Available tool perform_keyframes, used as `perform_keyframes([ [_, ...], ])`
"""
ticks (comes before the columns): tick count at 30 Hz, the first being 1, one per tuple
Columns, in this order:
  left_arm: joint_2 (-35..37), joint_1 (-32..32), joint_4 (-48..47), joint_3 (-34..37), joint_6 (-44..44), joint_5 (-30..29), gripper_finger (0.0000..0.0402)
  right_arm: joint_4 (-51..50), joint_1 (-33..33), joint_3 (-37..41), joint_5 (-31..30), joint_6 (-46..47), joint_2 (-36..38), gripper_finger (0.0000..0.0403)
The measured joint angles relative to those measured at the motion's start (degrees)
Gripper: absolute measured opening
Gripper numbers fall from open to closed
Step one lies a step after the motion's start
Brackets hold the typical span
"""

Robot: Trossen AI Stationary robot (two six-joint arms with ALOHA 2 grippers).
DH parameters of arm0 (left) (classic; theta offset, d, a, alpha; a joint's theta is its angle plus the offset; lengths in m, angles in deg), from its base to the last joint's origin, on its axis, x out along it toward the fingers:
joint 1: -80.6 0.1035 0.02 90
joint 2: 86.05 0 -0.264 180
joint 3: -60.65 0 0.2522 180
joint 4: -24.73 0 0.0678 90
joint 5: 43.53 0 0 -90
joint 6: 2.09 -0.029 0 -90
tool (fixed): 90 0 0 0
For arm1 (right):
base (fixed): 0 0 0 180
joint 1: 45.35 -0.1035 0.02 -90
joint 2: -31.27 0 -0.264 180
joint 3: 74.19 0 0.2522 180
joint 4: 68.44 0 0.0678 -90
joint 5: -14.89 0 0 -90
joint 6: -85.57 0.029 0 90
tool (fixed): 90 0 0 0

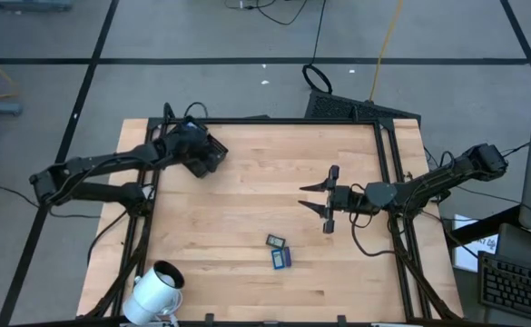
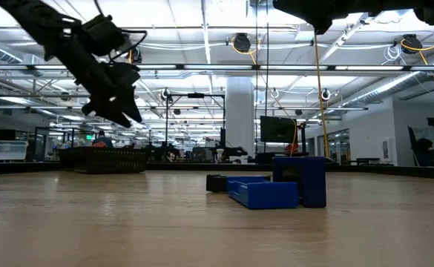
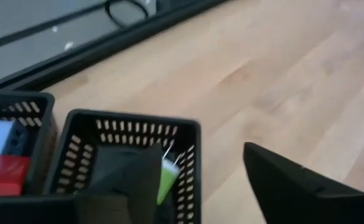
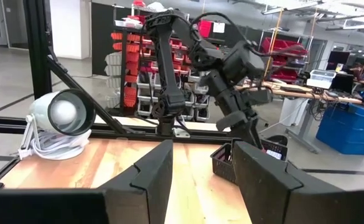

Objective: Pick & Place Office items
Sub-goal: Put the green charger adapter into the top black bin

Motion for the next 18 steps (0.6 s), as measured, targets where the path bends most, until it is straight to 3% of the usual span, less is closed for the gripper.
perform_keyframes([
  [6, -8.39, -0.02, -10.77, -8.06, -1.61, -6.28, 0.0273, 0.91, 0.0, 0.0, 0.0, -1.04, -0.01, 0.0155],
  [9, -12.26, 0.02, -11.15, -9.58, -4.05, -8.5, 0.0273, 0.88, 0.0, 0.0, 0.01, -0.99, -0.01, 0.0155],
  [18, -20.28, 0.02, -11.62, -10.45, -6.75, -7.33, 0.0247, 0.62, 0.0, 0.0, 0.01, -0.96, 0.0, 0.0155],
])
